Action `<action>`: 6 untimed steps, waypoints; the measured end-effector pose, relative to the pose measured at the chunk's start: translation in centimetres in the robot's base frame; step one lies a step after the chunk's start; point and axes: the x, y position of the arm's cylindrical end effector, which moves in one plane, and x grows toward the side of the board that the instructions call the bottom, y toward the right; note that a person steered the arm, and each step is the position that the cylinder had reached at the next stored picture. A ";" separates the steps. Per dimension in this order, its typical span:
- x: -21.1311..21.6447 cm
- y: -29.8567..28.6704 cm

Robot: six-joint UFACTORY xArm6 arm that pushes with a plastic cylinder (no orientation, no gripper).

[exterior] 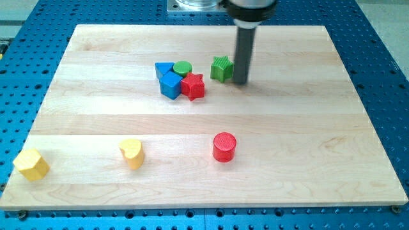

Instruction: Put the green star into the group of blocks

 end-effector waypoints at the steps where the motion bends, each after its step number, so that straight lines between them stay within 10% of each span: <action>1: -2.6 0.0; 6: -1.9 -7.0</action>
